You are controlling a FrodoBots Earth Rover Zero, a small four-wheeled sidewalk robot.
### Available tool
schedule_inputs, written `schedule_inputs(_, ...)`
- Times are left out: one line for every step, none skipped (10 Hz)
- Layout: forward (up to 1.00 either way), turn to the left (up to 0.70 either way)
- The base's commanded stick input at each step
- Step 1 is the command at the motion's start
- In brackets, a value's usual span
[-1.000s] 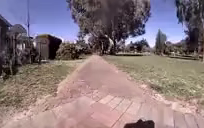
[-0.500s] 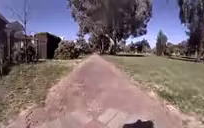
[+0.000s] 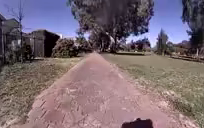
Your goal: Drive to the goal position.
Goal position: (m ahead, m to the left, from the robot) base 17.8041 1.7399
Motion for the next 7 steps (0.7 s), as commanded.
schedule_inputs(0.70, 0.00)
schedule_inputs(0.70, 0.00)
schedule_inputs(0.70, 0.00)
schedule_inputs(0.70, 0.00)
schedule_inputs(0.70, 0.00)
schedule_inputs(0.70, 0.00)
schedule_inputs(0.70, 0.00)
